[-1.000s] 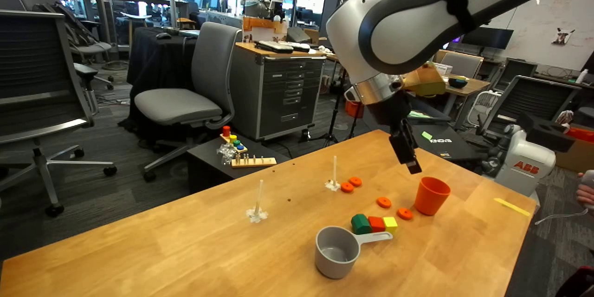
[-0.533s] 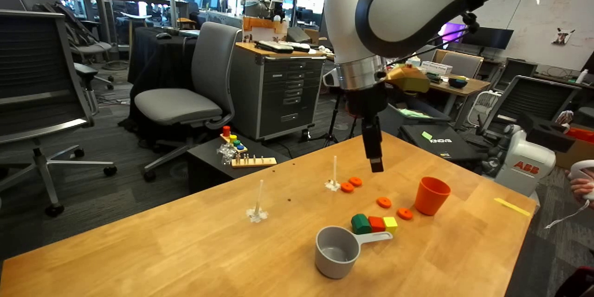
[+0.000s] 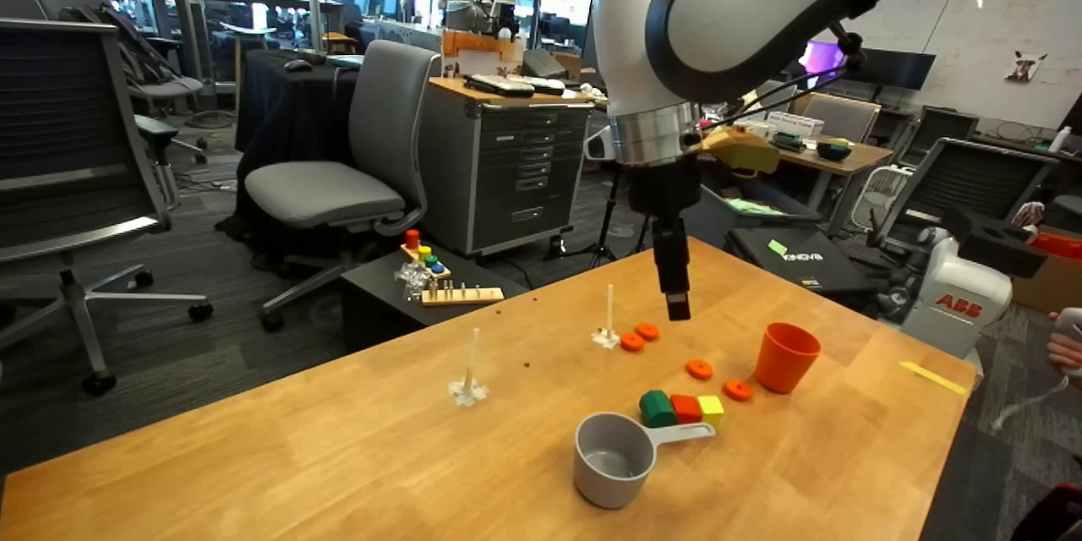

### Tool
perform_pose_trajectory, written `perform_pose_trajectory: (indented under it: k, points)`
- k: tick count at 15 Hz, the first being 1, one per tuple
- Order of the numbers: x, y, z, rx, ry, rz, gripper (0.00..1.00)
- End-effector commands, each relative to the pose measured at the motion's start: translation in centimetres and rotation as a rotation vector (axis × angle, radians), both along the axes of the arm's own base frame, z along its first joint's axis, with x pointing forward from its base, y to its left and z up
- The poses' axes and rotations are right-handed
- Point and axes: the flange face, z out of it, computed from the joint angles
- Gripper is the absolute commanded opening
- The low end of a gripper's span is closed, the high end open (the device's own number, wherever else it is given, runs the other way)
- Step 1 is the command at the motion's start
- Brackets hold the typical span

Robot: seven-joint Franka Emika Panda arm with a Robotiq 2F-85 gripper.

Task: Put the green, orange and yellow blocks in the gray pot

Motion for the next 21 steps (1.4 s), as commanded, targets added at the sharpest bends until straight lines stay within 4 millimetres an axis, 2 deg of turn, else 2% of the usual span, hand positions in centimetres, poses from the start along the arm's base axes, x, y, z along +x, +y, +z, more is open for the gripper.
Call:
perform_pose_trajectory:
  k: [1, 4, 7, 15, 21]
  points:
    - [0.6, 1.4, -2.7, 0.059, 0.018, 0.026, 1.00]
    - [0.3, 1.7, -6.3, 0.046, 0.078, 0.039, 1.00]
    - [0.1, 1.3, -9.0, 0.036, 0.126, 0.040, 1.00]
    - [0.8, 0.5, -9.8, -0.030, 0.200, 0.056, 1.00]
    - [1.7, 0.3, -12.7, -0.009, 0.211, 0.030, 1.00]
